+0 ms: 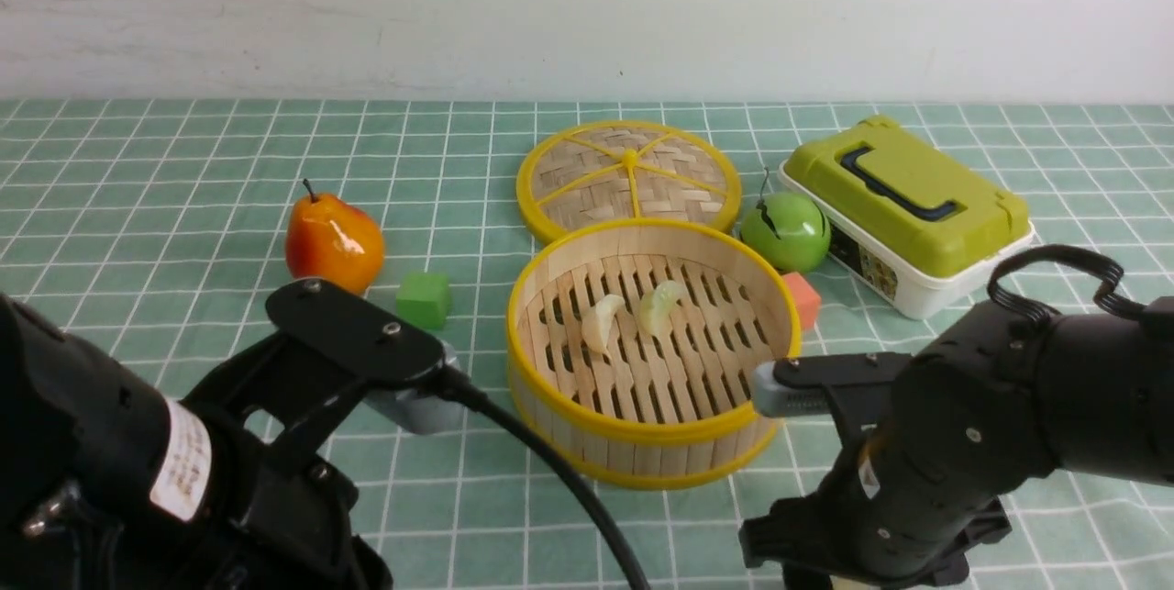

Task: Put the dumplings into the steamer on the table with the blue tablecloth.
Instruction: 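Reach for and grasp a dumpling lying on the table beside the steamer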

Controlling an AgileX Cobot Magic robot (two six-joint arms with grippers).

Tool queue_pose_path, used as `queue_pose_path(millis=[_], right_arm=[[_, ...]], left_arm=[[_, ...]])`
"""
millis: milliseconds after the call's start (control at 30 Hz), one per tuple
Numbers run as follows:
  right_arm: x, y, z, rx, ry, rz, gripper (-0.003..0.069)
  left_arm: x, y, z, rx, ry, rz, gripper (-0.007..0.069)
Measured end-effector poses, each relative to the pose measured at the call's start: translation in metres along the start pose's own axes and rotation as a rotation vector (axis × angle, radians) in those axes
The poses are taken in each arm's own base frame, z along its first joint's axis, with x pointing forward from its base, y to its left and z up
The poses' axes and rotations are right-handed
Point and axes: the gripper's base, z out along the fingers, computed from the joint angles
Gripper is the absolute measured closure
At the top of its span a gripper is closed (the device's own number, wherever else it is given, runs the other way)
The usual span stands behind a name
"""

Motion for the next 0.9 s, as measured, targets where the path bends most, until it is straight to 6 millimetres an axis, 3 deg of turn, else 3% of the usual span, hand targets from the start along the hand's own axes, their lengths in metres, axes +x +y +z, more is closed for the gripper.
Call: queue_pose_path(millis=[300,600,800,900], right_arm=[[0.0038,0.0004,0.0060,0.005,0.058,-0.055,0.0211],[0.0042,0.0010,0.0060,-0.003,0.063,-0.105,0.0400],[0.0025,0.0009,0.0061,-0.002,0.043,-0.142,0.0343],[-0.0011,0.0027,0.0053,-0.017,0.013,-0.147,0.0230]], left_arm=[[-0.0007,0.0001,0.0000,-0.001,-0.008,0.001,0.0638],[-0.0015,0.0014,0.0000,-0.016,-0.016,0.009,0.0638],[-0.0022,0.0017,0.0000,-0.019,-0.024,0.011,0.0638],[-0.0025,0.0017,0.0000,-0.019,-0.027,0.011,0.0638]])
